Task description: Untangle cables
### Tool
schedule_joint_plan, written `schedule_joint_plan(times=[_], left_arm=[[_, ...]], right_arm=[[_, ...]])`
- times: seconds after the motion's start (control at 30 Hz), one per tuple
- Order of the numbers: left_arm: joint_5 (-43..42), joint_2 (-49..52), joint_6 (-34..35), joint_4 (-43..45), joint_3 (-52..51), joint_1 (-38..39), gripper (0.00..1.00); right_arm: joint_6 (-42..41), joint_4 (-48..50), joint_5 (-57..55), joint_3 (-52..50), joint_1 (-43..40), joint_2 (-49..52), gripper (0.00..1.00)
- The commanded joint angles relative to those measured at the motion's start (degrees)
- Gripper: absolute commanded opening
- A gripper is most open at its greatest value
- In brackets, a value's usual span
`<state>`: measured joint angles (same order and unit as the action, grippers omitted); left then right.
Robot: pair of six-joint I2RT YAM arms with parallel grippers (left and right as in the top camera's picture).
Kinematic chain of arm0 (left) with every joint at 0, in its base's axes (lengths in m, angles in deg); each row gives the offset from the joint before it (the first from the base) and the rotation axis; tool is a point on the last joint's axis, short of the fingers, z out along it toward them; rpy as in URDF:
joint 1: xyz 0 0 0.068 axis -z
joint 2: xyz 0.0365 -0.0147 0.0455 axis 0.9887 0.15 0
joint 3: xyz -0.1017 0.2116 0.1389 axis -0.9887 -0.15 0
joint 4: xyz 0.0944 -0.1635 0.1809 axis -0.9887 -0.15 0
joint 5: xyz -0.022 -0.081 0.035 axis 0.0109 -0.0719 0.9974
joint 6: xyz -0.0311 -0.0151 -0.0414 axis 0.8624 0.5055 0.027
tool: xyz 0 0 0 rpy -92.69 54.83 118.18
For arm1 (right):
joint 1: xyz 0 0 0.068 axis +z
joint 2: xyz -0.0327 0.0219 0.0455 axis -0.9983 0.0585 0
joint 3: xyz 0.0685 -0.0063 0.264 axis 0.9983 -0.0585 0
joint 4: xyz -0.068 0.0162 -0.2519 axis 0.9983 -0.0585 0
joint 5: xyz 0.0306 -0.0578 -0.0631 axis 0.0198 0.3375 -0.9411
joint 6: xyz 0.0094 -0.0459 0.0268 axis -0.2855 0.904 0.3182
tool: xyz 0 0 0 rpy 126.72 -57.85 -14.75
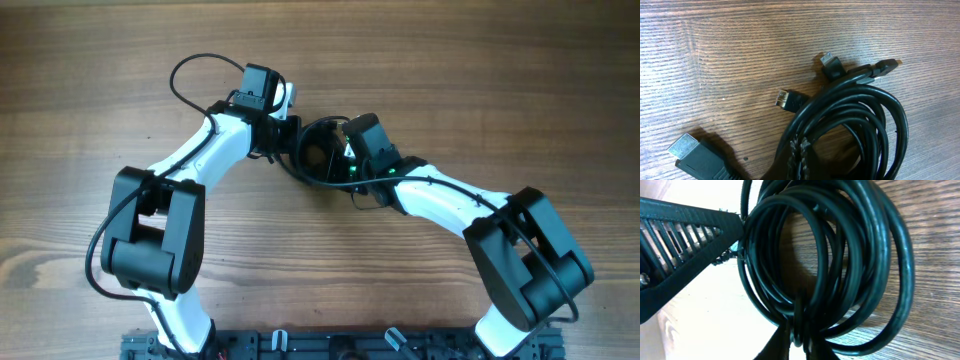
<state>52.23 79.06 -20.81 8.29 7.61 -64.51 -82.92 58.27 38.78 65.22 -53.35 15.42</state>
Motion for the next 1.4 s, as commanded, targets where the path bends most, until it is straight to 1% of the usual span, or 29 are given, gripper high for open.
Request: schedule_joint_plan(times=[0.0, 0.17, 0.3, 0.53, 0.73, 0.93, 1.2, 1.3, 1.37], left_arm=[[0.57, 2.45, 0.52, -0.26, -0.15, 0.17, 0.06], [0.57, 2.45, 0.52, -0.26, -0.15, 0.17, 0.06], [0.55, 2.45, 0.52, -0.26, -0.15, 0.17, 0.06], [0.55, 2.45, 0.52, -0.26, -0.15, 0.17, 0.06], [0.55, 2.45, 0.52, -0.26, -0.15, 0.17, 0.06], [0.55, 2.45, 0.52, -0.26, -0.15, 0.17, 0.06], [0.55, 2.45, 0.52, -0.26, -0.15, 0.17, 0.06], [0.55, 2.45, 0.52, -0.26, -0.15, 0.17, 0.06], [0.57, 2.45, 0.52, -0.26, -0.15, 0.17, 0.06]], right_arm=[[-0.98, 0.31, 1.99, 0.15, 0.68, 1.6, 0.15], [-1.36, 0.28, 1.68, 0.15, 1.57, 1.6, 0.15], [-1.92, 0.26, -0.63, 0.15, 2.89, 1.6, 0.2], [-1.99, 0.37, -4.55, 0.15, 3.23, 1.6, 0.2], [-1.99, 0.35, -5.31, 0.15, 3.23, 1.6, 0.19], [-1.95, 0.33, -6.51, 0.15, 3.23, 1.6, 0.12], [-1.97, 0.28, -7.52, 0.15, 3.23, 2.23, 0.12], [-1.97, 0.17, -7.52, 0.15, 3.19, 3.19, 0.04], [-1.9, 0.02, -7.52, 0.15, 3.06, 3.23, 0.04]])
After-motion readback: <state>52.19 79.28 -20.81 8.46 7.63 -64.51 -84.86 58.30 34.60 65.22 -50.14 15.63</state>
